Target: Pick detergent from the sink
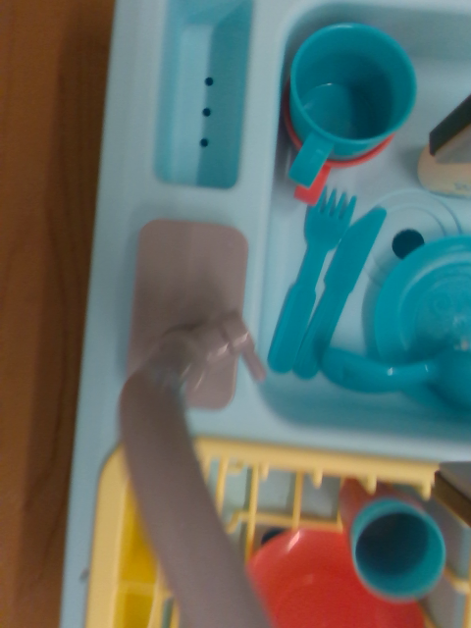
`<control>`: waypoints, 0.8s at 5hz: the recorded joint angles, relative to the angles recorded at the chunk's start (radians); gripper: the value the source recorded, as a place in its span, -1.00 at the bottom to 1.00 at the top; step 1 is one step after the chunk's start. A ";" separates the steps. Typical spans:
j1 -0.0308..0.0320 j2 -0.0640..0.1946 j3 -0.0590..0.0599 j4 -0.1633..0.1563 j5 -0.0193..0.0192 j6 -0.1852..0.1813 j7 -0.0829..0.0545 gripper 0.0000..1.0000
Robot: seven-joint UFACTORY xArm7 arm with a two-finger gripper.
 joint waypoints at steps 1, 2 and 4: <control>-0.0071 0.006 -0.011 -0.042 0.0001 -0.045 -0.020 -1.00; -0.0071 0.006 -0.011 -0.042 0.0001 -0.045 -0.020 -1.00; -0.0149 0.013 -0.023 -0.088 0.0002 -0.095 -0.041 -1.00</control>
